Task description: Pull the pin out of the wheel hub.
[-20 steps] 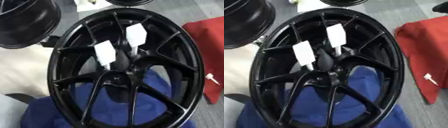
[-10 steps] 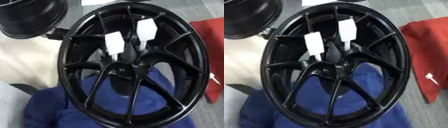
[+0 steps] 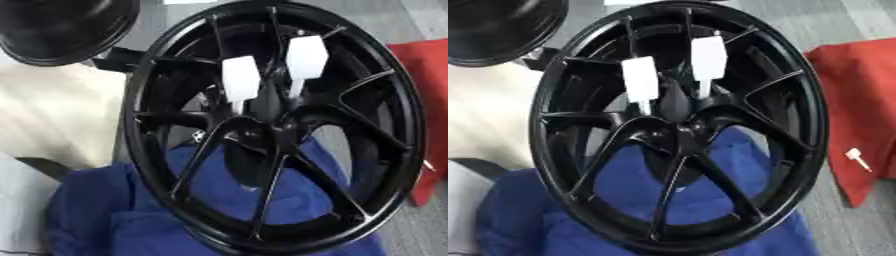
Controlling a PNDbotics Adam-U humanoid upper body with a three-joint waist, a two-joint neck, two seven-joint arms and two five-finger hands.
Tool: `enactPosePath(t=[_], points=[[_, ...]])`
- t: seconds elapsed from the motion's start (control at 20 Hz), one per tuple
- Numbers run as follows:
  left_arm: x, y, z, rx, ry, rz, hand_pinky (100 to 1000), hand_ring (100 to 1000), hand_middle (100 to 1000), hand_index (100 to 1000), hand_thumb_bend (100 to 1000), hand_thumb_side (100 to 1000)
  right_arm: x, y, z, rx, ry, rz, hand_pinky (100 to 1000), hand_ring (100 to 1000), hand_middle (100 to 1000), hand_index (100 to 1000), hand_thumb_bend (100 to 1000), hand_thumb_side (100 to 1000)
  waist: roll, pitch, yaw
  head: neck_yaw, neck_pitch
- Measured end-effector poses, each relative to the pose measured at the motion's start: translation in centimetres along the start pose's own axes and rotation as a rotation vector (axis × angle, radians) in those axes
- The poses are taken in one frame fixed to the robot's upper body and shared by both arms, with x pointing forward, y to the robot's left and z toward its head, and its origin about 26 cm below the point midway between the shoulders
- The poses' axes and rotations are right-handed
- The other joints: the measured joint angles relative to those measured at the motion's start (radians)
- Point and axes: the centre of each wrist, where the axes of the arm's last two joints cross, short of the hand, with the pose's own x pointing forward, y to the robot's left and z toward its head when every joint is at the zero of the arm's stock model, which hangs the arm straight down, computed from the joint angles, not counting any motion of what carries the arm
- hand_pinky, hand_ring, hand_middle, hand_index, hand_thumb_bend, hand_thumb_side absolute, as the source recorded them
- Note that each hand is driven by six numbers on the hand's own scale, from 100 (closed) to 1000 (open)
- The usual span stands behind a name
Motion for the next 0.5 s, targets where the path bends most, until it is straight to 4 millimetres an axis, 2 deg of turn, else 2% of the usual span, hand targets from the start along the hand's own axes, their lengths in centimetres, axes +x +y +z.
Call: enactPosePath(t=[0.1, 0.15, 0.2, 0.5], points=[[-0.7, -0.1, 0.3, -0.042, 0.017, -0.002, 878, 857, 808, 850, 606, 317, 0.0, 0.0, 0.0, -0.003, 0.002, 0.000, 731, 568, 618, 739, 100, 794, -0.001, -0.005, 0.005, -0.004, 0.000], [-0.9, -0.1, 0.4, -0.055, 0.024, -0.003, 878, 857, 808, 850, 606, 317, 0.0, 0.0, 0.0, -0.004, 0.003, 0.001, 731, 568, 618, 739, 100, 794, -0.002, -0.007, 0.007, -0.005, 0.000], [-1.0, -0.2, 0.5, -0.065, 0.028, -0.006, 874, 856, 810, 856, 606, 372, 0.0, 0.0, 0.0, -0.006, 0.003, 0.001, 731, 568, 618, 739, 100, 794, -0.003, -0.010, 0.009, -0.007, 0.000], [-1.4, -0.1, 0.8, -0.071, 0.037, -0.010, 845, 826, 769, 812, 530, 428, -0.2, -0.1, 0.1, -0.014, 0.006, -0.001, 730, 568, 618, 739, 100, 793, -0.006, -0.024, 0.023, -0.009, 0.008]])
